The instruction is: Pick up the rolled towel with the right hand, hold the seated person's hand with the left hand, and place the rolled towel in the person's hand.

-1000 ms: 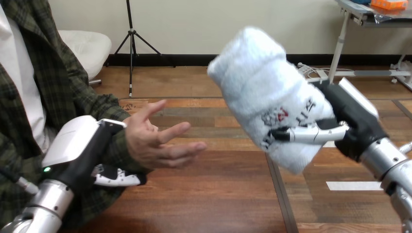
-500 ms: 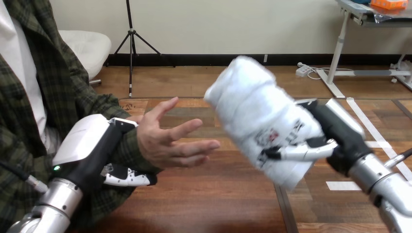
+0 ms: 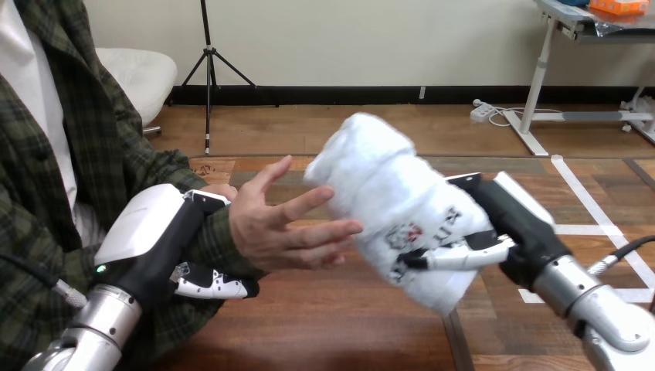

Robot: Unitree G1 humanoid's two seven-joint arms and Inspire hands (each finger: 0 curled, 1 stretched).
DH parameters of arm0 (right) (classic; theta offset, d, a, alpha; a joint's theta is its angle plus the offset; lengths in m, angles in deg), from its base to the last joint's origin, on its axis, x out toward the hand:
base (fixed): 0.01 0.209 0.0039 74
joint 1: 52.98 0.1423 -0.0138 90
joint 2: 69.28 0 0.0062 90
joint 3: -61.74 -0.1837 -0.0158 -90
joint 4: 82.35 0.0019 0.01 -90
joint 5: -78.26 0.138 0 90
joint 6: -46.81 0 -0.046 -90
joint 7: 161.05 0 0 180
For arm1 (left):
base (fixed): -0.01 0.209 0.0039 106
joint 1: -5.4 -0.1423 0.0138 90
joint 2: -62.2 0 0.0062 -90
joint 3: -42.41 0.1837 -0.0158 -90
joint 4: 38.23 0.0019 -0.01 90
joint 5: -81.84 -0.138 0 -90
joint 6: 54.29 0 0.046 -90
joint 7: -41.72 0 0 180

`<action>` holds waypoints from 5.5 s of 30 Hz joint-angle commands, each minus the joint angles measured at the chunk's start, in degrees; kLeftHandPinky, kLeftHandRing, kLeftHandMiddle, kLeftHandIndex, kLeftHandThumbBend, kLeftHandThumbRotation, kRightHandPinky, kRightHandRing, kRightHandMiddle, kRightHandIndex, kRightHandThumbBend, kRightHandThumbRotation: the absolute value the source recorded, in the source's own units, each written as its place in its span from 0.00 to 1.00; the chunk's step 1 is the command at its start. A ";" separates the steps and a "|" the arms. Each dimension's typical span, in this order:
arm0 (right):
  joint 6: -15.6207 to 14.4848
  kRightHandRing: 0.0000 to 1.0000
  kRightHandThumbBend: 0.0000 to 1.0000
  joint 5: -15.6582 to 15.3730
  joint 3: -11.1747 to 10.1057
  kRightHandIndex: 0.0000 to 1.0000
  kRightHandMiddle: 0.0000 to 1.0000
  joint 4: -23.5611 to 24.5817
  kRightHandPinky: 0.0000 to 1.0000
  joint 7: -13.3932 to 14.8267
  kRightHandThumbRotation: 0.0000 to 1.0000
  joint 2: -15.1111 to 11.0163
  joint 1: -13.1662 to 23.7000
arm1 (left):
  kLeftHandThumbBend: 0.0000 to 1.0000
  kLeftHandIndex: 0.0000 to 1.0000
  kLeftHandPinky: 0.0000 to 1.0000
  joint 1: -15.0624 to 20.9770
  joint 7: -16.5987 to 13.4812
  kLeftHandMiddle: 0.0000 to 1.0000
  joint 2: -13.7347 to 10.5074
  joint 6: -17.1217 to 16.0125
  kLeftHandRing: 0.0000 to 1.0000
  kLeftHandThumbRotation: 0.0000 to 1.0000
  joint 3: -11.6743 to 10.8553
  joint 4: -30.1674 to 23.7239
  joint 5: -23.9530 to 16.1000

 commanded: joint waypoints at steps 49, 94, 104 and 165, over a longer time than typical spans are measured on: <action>-2.08 0.17 0.76 -7.80 11.17 0.26 0.23 5.67 0.12 2.27 0.00 10.62 7.88 | 0.87 0.39 0.23 3.13 -1.61 0.37 3.00 -2.28 0.29 0.00 2.62 0.33 1.01; -6.75 0.72 0.99 -15.96 11.78 0.73 0.72 8.99 0.65 6.97 0.41 10.21 8.44 | 0.97 0.73 0.57 2.23 -4.13 0.70 2.56 -1.85 0.64 0.25 1.90 1.21 -0.94; -8.05 0.90 1.00 -16.47 11.27 0.90 0.88 11.64 0.85 6.76 0.55 8.54 7.83 | 1.00 0.89 0.69 1.56 -2.84 0.87 2.28 0.33 0.80 0.33 1.33 -2.22 -1.84; -4.82 1.00 1.00 -14.84 6.42 1.00 1.00 12.51 1.00 9.23 0.84 3.85 4.32 | 1.00 1.00 1.00 0.69 -10.68 1.00 2.25 -0.47 1.00 0.80 1.15 -2.20 -9.45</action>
